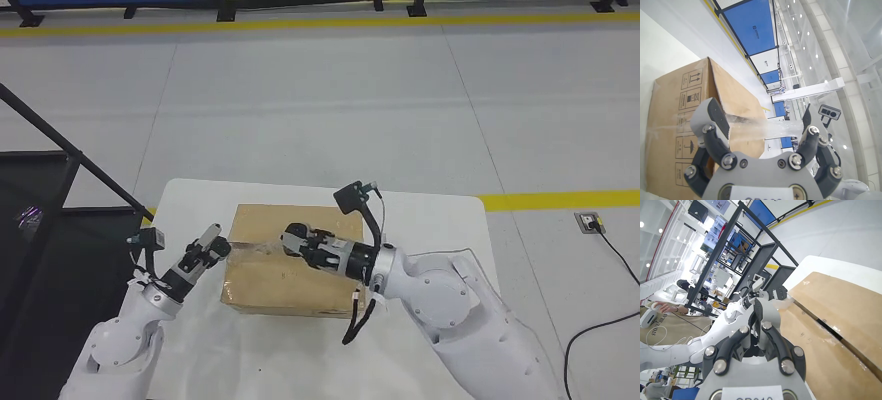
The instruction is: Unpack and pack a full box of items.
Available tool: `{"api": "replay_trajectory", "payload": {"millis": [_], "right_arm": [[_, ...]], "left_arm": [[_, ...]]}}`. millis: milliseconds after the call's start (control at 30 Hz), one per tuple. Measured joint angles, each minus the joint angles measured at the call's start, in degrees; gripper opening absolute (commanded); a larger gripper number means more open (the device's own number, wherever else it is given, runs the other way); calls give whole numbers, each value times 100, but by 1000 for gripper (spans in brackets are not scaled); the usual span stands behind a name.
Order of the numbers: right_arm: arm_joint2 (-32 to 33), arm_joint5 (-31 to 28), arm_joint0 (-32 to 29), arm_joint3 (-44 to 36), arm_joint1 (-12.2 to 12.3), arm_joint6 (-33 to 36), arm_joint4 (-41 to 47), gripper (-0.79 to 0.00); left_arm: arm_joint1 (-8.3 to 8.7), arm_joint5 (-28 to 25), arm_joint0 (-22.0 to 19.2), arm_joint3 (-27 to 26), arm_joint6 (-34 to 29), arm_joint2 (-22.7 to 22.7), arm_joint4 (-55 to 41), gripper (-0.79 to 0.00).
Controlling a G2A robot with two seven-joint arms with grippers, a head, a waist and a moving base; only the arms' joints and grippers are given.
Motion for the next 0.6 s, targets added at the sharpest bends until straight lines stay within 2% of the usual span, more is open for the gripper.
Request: {"api": "replay_trajectory", "payload": {"millis": [333, 600], "right_arm": [[-68, -63, 204, 157, -42, 20, -189, -785], [30, -313, 329, 156, -38, 103, -347, -785]], "left_arm": [[3, -57, 26, 37, -11, -137, -445, 0], [54, 289, -77, 211, -704, -401, -1254, 0]]}}
